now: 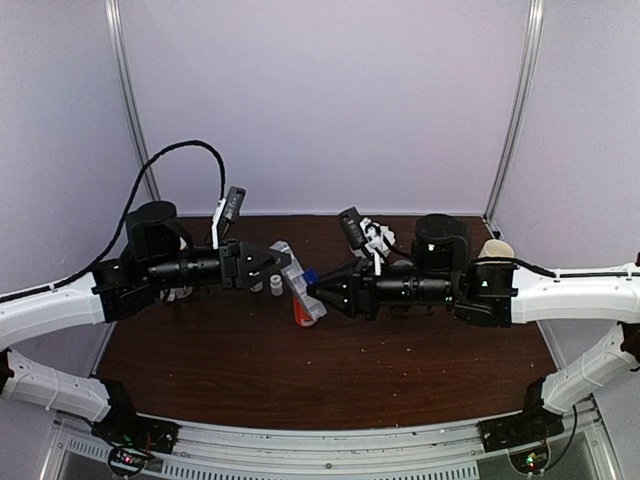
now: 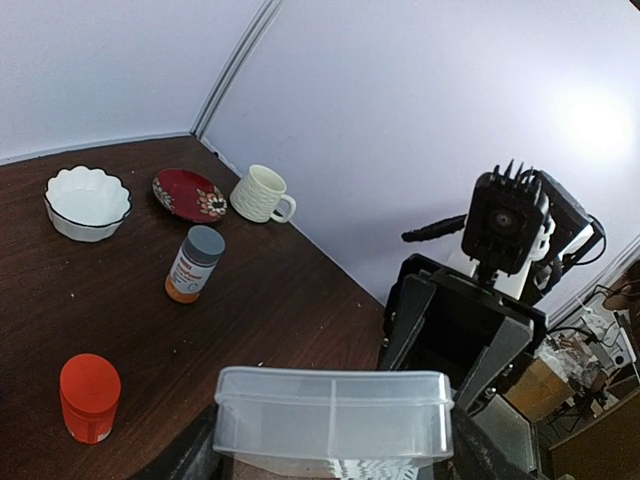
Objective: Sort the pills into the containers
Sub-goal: Open the lid of the pill container.
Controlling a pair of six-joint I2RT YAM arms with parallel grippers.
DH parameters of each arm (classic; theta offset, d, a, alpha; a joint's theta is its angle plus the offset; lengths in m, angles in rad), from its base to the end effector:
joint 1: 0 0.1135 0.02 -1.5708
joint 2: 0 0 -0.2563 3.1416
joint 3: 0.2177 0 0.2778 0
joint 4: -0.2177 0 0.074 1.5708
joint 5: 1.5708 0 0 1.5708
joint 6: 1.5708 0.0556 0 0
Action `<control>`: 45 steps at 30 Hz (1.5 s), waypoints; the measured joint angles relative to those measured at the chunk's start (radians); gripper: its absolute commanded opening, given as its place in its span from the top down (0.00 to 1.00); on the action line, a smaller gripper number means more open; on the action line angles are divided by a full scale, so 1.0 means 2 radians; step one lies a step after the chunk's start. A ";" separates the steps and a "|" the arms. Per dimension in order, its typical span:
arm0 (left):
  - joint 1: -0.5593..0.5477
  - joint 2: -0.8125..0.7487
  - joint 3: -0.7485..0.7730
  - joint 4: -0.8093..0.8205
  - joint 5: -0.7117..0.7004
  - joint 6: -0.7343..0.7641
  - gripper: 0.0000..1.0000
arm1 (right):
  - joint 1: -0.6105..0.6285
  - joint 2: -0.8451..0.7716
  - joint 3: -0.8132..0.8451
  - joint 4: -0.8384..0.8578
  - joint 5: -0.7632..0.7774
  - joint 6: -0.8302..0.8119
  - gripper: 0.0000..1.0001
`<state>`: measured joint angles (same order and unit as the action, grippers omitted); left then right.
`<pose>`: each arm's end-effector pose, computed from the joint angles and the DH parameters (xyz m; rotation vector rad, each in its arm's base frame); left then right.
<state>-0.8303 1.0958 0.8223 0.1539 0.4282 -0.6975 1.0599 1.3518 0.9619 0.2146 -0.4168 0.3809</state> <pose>0.1879 -0.2399 0.3111 0.4881 1.8577 -1.4534 0.1569 0.3259 0.2943 -0.9631 1.7019 1.3710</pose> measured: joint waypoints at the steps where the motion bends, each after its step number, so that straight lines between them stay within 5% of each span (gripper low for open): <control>1: 0.000 0.001 0.000 0.002 0.002 0.000 0.52 | 0.000 -0.001 0.000 0.003 -0.001 0.002 0.72; 15: 0.000 0.002 0.000 0.002 0.007 -0.003 0.52 | 0.000 -0.004 -0.001 0.022 -0.003 0.008 1.00; 30: 0.000 0.003 0.000 0.004 0.010 -0.004 0.42 | -0.017 -0.029 -0.019 0.019 -0.001 0.010 1.00; 36: 0.000 0.008 0.000 0.006 0.011 -0.004 0.03 | -0.017 -0.029 -0.019 0.012 -0.001 0.010 1.00; 45: 0.000 0.008 0.000 0.001 -0.004 -0.001 0.02 | -0.022 -0.030 -0.019 -0.029 0.009 0.020 1.00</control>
<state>-0.8303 1.1118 0.8219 0.1558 0.4210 -0.6994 1.0161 1.2919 0.9249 0.1566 -0.3992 0.4202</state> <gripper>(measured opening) 0.974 0.022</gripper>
